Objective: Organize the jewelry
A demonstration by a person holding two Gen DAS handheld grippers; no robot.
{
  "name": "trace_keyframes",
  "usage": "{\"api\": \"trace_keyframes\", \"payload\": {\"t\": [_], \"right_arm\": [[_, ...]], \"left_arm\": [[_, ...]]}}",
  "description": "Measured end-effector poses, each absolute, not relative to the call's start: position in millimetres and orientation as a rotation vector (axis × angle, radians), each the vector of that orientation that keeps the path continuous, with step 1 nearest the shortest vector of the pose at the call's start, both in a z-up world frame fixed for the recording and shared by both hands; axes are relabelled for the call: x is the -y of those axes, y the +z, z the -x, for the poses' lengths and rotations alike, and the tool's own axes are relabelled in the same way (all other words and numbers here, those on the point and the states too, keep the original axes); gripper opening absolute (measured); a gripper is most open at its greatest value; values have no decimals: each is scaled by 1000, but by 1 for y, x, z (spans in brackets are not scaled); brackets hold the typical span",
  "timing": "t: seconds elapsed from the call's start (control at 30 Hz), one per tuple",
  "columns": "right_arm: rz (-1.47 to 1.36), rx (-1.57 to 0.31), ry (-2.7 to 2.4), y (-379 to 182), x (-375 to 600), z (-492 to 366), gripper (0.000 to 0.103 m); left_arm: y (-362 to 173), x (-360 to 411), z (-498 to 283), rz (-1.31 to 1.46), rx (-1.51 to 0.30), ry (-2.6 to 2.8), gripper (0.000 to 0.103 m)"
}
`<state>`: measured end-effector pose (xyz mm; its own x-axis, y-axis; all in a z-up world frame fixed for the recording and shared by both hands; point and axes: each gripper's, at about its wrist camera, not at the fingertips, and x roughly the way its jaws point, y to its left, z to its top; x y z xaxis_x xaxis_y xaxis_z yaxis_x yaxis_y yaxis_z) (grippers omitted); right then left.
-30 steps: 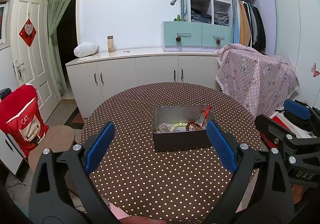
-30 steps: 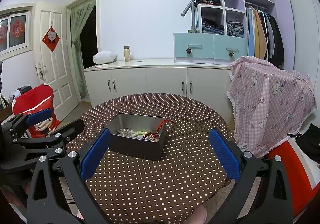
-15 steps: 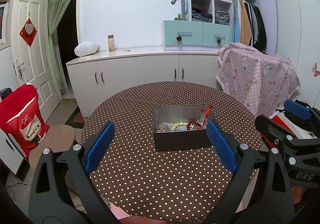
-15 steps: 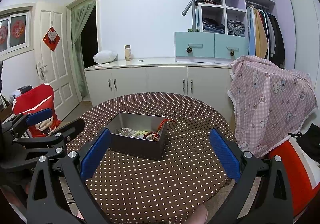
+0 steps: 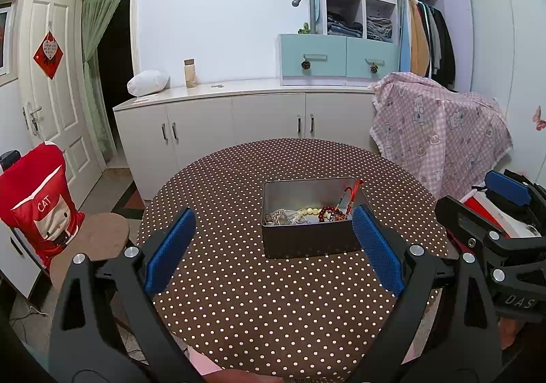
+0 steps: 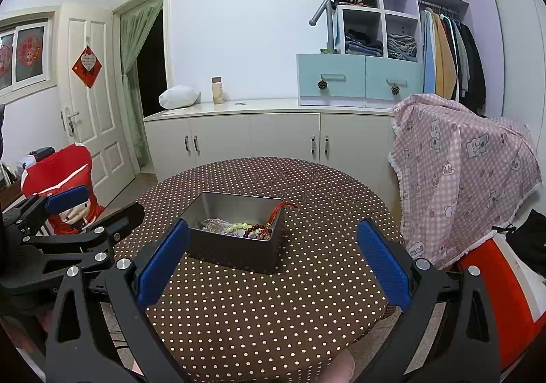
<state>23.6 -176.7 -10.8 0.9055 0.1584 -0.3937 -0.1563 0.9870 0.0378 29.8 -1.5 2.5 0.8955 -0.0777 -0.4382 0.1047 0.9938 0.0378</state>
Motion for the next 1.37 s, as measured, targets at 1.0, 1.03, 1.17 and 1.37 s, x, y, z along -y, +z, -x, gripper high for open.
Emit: {"api": "trace_keyframes", "payload": {"t": [1.0,1.03,1.17,1.37], "right_arm": [[-6,-408,162,-11,176,-23,95],[-6,-408,162,-11,177,-24,95],[-5,-408,160,-12,176,-23,95],[-7,-412,164,-13,175,-23,95]], "left_arm": [[1,-2,-30,-63,-455,-93,92],[1,-2,-30,-62,-456,-93,92],[1,-2,-30,-62,-456,-93,92],[2,-1,-31,-64,-456,-94,92]]}}
